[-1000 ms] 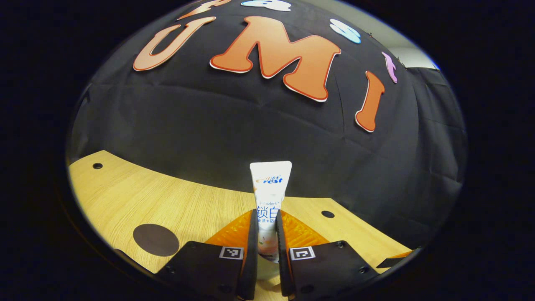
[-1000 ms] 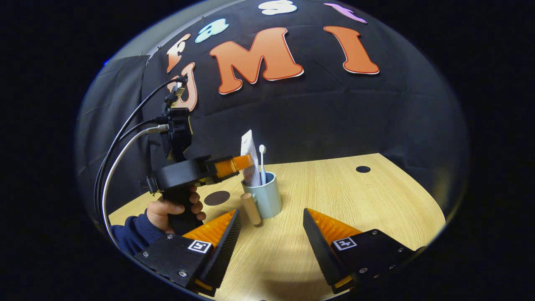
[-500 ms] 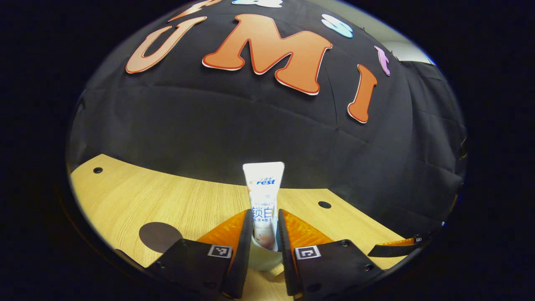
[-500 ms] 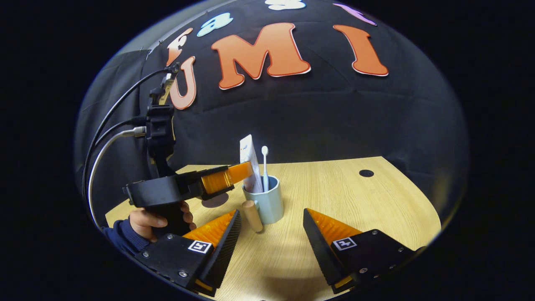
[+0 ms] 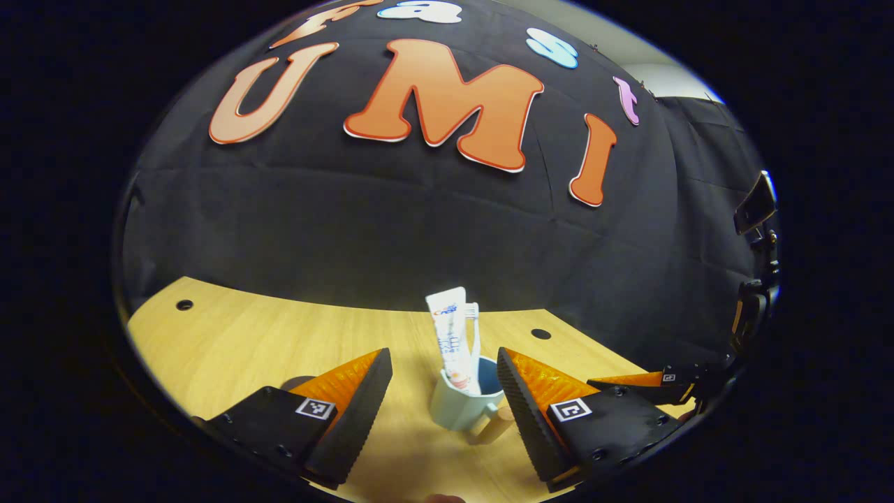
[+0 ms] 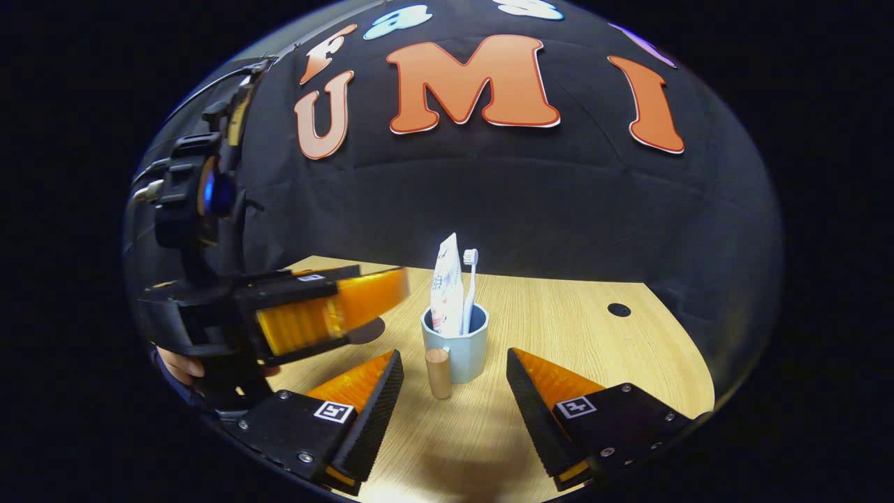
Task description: Put the toothbrush and toothpaste on the desktop into the cup, then pick up the cup and place it on the coaster on the desktop.
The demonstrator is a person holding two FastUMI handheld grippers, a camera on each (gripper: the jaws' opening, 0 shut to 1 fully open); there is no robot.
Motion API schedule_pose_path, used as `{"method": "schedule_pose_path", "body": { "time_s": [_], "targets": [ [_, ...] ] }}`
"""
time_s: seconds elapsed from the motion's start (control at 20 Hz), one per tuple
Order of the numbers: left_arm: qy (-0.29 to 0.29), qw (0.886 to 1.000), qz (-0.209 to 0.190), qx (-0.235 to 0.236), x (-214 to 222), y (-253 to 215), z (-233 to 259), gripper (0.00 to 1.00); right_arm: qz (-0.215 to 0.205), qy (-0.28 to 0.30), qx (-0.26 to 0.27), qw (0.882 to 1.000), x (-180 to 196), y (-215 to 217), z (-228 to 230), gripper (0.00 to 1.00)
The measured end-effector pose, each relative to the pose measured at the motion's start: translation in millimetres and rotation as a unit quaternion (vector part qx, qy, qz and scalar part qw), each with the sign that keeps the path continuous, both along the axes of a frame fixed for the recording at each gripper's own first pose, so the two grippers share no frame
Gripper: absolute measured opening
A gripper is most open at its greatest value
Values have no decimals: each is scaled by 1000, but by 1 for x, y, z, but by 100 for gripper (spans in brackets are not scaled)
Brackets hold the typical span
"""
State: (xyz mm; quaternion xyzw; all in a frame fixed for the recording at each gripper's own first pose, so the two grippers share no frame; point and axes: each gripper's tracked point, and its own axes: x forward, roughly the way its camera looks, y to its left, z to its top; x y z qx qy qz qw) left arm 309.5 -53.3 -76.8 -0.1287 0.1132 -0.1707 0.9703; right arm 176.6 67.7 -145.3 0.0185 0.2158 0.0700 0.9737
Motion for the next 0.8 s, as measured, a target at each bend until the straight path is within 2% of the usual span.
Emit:
{"method": "schedule_pose_path", "body": {
  "time_s": [0.2,0.25,0.3,0.4,0.6,0.8],
  "targets": [
    [-23,998,48,40,-27,58,17,97,0,17,-17,1000,10,7,-2,90],
    [-30,997,56,45,-33,70,21,92,-4,26,-21,999,14,6,-5,90],
    [-35,996,66,51,-41,81,23,96,-7,37,-23,999,19,5,-9,90],
    [-46,994,80,60,-57,99,29,96,-5,67,-22,998,22,9,-16,90],
    [-54,992,89,69,-84,123,27,96,5,118,-45,992,35,16,-23,90],
    [-53,989,101,91,-100,141,16,96,1,177,-49,983,41,17,-33,85]
  ]
}}
